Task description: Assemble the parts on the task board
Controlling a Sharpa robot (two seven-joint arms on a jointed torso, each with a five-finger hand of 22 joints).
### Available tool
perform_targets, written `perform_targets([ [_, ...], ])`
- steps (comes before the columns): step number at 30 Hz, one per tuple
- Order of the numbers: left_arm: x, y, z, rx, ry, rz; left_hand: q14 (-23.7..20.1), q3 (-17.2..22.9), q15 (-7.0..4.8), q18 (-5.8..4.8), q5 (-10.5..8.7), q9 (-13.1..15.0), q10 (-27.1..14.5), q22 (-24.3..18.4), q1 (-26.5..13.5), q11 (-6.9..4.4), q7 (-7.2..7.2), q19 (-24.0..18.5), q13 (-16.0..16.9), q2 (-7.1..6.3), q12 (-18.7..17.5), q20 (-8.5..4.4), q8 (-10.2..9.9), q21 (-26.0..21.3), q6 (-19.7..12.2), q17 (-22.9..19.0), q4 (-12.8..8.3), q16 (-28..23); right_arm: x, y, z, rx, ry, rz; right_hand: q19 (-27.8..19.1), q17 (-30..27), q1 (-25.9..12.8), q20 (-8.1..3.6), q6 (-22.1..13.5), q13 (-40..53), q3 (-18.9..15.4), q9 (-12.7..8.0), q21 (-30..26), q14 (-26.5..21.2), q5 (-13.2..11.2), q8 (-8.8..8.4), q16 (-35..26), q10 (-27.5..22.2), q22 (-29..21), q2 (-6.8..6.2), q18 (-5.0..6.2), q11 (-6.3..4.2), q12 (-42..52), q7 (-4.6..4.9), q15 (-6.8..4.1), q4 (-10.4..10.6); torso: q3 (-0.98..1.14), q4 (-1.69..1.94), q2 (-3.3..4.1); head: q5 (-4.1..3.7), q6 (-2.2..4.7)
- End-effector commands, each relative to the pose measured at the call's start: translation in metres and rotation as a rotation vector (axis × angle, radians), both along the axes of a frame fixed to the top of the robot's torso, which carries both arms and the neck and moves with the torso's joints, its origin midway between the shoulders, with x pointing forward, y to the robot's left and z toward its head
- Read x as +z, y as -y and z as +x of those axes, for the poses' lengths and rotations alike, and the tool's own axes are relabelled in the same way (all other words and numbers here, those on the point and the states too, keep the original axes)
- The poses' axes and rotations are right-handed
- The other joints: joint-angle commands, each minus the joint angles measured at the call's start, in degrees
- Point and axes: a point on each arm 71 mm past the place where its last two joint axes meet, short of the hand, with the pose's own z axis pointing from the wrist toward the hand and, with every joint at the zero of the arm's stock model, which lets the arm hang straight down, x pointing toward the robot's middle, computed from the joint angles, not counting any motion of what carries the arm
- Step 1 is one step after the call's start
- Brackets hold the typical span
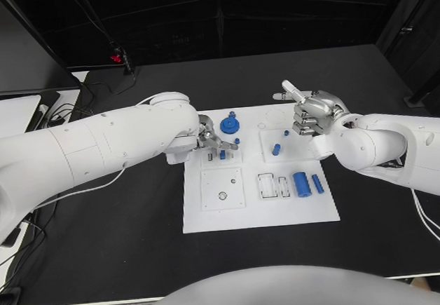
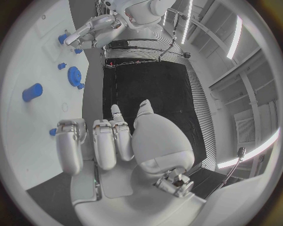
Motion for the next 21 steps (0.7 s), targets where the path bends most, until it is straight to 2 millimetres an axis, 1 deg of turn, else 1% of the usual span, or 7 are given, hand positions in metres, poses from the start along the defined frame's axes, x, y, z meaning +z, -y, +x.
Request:
perform_targets([
  [1,0.011,-0.001,0.003,0.007,0.096,-0.051,5.91,-0.59,0.41,-0.37,-0.41,0.51,5.97,15.10,-1.22,0.55,-0.25,5.97,15.06,-0.07,0.20,0.29,0.45,0.18,-0.19,15.10,-0.06,0.05,0.001,-0.001,0.000,0.010,0.001,0.005,5.98,15.07,0.30,0.37,-0.06,14.90,-0.02,0.00,0.18,5.86,-0.19,0.38,0.14,5.96,15.10,0.37,-0.41,0.27,0.13,0.29,0.40,0.12,0.01,0.01,-0.02,0.10,0.09],
  [5,0.022,-0.005,0.003,0.005,0.144,-0.096,5.91,-0.99,0.40,-0.37,-0.56,0.86,5.97,15.10,-2.23,0.55,-0.24,5.97,15.06,-0.34,0.20,0.28,0.65,0.18,-0.47,15.10,-0.08,0.05,0.000,-0.001,0.000,0.009,-0.001,0.005,5.98,15.07,0.30,0.38,-0.04,14.90,-0.02,0.00,0.18,5.86,-0.20,0.40,0.14,5.96,15.10,0.41,-0.41,0.28,0.13,0.29,0.40,0.12,0.00,0.04,-0.04,0.10,0.14],
  [9,0.032,-0.008,0.005,0.008,0.183,-0.123,5.91,-1.01,0.39,-0.37,-0.56,0.91,5.97,15.10,-2.29,0.55,-0.24,5.97,15.06,-0.37,0.20,0.28,0.68,0.18,-0.52,15.10,-0.10,0.05,-0.001,-0.001,0.000,0.010,-0.003,0.004,5.98,15.07,0.30,0.38,-0.04,14.90,-0.02,0.00,0.18,5.86,-0.20,0.40,0.14,5.96,15.10,0.41,-0.41,0.28,0.13,0.29,0.40,0.12,-0.02,-0.04,-0.01,0.26,0.26],
  [12,0.038,-0.012,0.006,0.009,0.203,-0.137,5.91,-0.83,0.40,-0.37,-0.55,1.37,5.97,15.10,-1.83,0.58,-0.19,5.97,15.06,-0.42,0.20,0.27,1.06,0.18,-1.04,15.10,-0.22,0.05,-0.001,-0.002,0.000,0.011,-0.005,0.005,5.98,15.07,0.30,0.39,-0.03,14.90,-0.03,0.00,0.18,5.86,-0.21,0.41,0.14,5.96,15.10,0.43,-0.41,0.28,0.13,0.29,0.41,0.12,-0.01,-0.09,0.00,0.56,0.43],
  [17,0.044,-0.021,0.010,0.007,0.214,-0.144,5.91,-0.22,0.44,-0.37,-0.40,2.50,5.97,15.10,-0.18,0.59,-0.20,5.97,15.06,-0.42,0.20,0.30,2.30,0.18,-1.62,15.10,-0.28,0.05,-0.001,-0.002,0.000,0.012,-0.007,0.005,5.98,15.07,0.30,0.39,-0.02,14.90,-0.03,0.00,0.18,5.86,-0.21,0.41,0.14,5.96,15.10,0.44,-0.41,0.29,0.13,0.29,0.41,0.12,0.01,-0.06,0.01,0.89,0.70],
  [19,0.046,-0.026,0.013,0.009,0.215,-0.143,5.91,0.49,0.37,-0.37,-0.17,3.02,5.97,15.10,2.07,0.45,-0.36,5.97,15.06,-0.18,0.20,0.30,3.09,0.18,-1.26,15.10,-0.37,0.05,-0.002,-0.002,0.000,0.012,-0.007,0.005,5.98,15.07,0.30,0.39,-0.02,14.90,-0.03,0.00,0.18,5.86,-0.21,0.41,0.14,5.96,15.10,0.44,-0.41,0.29,0.13,0.29,0.41,0.12,0.04,-0.07,0.01,1.04,0.85],
  [21,0.047,-0.033,0.018,0.017,0.220,-0.144,5.91,0.96,0.28,-0.35,0.77,3.18,5.97,15.05,3.93,0.37,-0.51,5.89,15.06,0.20,0.20,0.26,3.32,0.15,-1.28,15.10,-0.37,0.05,-0.002,-0.002,0.000,0.013,-0.008,0.005,5.98,15.07,0.31,0.40,-0.02,14.90,-0.03,0.00,0.18,5.86,-0.22,0.42,0.14,5.96,15.10,0.45,-0.41,0.29,0.13,0.30,0.41,0.12,0.05,-0.05,0.00,1.17,1.02],
])
